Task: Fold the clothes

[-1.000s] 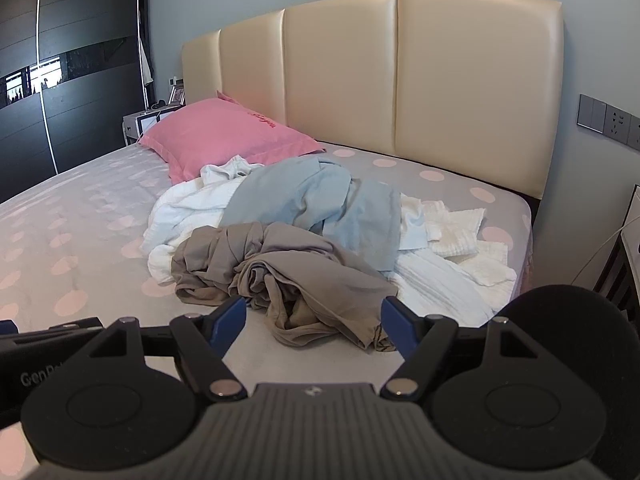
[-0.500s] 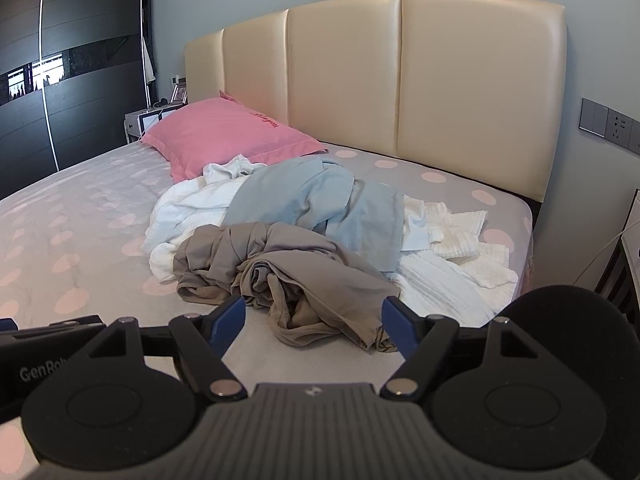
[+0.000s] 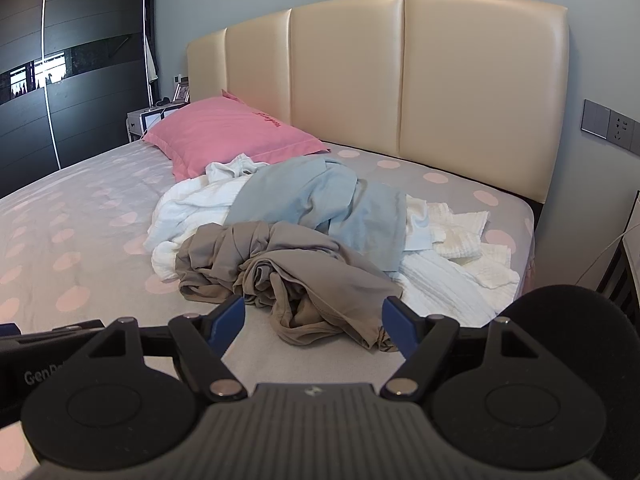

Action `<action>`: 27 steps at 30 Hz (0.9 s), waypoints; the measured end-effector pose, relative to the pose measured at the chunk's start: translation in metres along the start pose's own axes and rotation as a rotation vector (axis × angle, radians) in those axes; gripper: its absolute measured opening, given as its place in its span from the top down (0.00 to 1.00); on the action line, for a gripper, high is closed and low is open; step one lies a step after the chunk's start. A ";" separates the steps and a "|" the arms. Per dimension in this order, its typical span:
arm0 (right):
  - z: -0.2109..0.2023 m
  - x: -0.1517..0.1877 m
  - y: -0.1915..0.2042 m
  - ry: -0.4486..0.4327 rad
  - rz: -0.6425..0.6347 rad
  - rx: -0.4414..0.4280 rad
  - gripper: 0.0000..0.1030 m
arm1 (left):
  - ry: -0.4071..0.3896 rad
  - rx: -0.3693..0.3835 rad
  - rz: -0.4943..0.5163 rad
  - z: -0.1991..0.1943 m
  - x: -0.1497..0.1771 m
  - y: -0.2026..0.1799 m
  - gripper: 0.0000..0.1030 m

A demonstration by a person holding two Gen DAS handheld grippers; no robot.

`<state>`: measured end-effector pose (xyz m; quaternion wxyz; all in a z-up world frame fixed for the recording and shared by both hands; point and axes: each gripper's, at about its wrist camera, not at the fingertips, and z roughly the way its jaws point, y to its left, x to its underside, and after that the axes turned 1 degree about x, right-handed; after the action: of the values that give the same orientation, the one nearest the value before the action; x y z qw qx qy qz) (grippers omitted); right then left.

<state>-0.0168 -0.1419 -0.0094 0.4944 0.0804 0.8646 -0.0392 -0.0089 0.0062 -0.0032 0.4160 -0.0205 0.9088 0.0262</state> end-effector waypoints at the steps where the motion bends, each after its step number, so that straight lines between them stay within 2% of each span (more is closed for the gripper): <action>1: 0.000 0.000 0.000 0.000 -0.001 0.000 0.25 | 0.000 -0.001 0.000 0.000 0.000 0.000 0.29; 15: 0.003 -0.001 0.001 0.017 -0.001 -0.022 0.25 | 0.015 -0.015 -0.008 0.006 0.002 0.001 0.29; 21: 0.025 -0.019 0.006 0.092 -0.019 -0.086 0.25 | 0.036 -0.047 -0.016 0.013 0.000 0.017 0.29; 27: 0.077 -0.055 0.013 0.180 -0.152 -0.121 0.23 | 0.070 -0.081 -0.049 0.026 -0.006 0.044 0.30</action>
<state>0.0780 -0.1459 -0.0007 0.4143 -0.0121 0.9099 -0.0169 0.0116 0.0513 -0.0141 0.3835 -0.0606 0.9201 0.0520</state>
